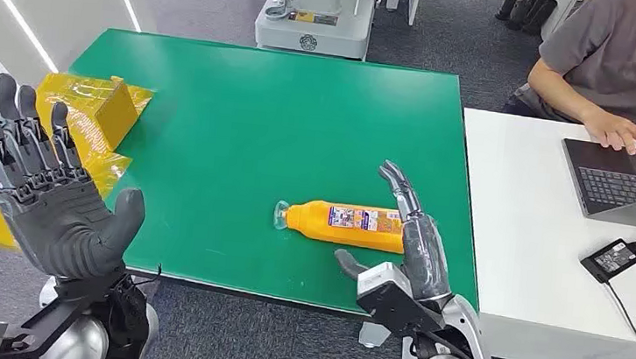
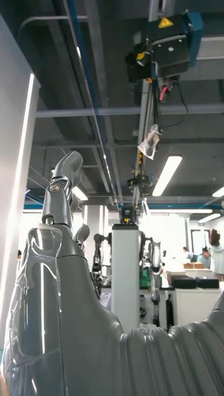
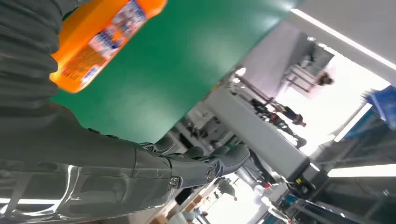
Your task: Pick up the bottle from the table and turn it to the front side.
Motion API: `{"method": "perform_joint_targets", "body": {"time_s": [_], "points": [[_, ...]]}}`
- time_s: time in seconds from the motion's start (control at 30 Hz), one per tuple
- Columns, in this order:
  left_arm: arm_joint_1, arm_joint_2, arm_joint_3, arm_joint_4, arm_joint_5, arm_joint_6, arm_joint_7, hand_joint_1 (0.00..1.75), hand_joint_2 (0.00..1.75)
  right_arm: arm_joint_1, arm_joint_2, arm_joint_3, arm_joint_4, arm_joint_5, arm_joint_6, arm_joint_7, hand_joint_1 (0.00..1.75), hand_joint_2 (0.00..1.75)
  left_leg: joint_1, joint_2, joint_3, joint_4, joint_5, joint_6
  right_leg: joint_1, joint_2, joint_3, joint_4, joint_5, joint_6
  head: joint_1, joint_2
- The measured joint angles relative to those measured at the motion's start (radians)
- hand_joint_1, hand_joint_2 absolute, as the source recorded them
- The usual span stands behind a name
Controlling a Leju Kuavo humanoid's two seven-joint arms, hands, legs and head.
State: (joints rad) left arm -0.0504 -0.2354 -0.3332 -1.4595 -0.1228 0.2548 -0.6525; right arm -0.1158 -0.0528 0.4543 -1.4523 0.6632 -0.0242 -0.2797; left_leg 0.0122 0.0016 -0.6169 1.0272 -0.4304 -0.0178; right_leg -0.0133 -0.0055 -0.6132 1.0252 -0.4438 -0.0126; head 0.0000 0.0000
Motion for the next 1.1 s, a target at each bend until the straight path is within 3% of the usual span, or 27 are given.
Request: {"method": "perform_joint_targets", "body": {"time_s": [0.23, 0.6, 0.83, 1.1], "points": [[0.001, 0.000, -0.002, 0.000, -0.005, -0.016, 0.003, 0.00, 1.75, -0.069, -0.038, 0.001, 0.063, 0.064, 0.102, 0.043, 0.00, 1.75, 0.000, 0.000, 0.000, 0.000, 0.000, 0.000, 0.000, 0.000, 0.000, 0.000, 0.000, 0.000, 0.000, 0.000], [-0.006, 0.003, -0.021, 0.007, 0.007, -0.044, 0.023, 0.00, 1.75, -0.235, -0.125, 0.061, 0.289, 0.092, 0.257, 0.043, 0.00, 1.75, 0.000, 0.000, 0.000, 0.000, 0.000, 0.001, 0.000, 0.000, 0.000, 0.000, 0.000, 0.000, 0.000, 0.000], [-0.018, 0.005, -0.040, 0.014, 0.034, -0.028, 0.030, 0.00, 1.75, -0.407, -0.147, 0.144, 0.483, 0.105, 0.349, 0.030, 0.00, 1.75, 0.000, 0.000, 0.000, 0.001, 0.001, 0.001, 0.000, 0.000, 0.000, 0.000, 0.001, 0.000, 0.000, 0.000], [-0.033, 0.005, -0.049, 0.018, 0.050, -0.005, 0.045, 0.00, 1.75, -0.672, -0.121, 0.283, 0.778, 0.064, 0.471, 0.007, 0.00, 1.75, 0.000, 0.000, 0.000, 0.001, 0.002, 0.002, 0.000, 0.000, 0.000, 0.000, 0.002, 0.000, 0.000, 0.000]]}}
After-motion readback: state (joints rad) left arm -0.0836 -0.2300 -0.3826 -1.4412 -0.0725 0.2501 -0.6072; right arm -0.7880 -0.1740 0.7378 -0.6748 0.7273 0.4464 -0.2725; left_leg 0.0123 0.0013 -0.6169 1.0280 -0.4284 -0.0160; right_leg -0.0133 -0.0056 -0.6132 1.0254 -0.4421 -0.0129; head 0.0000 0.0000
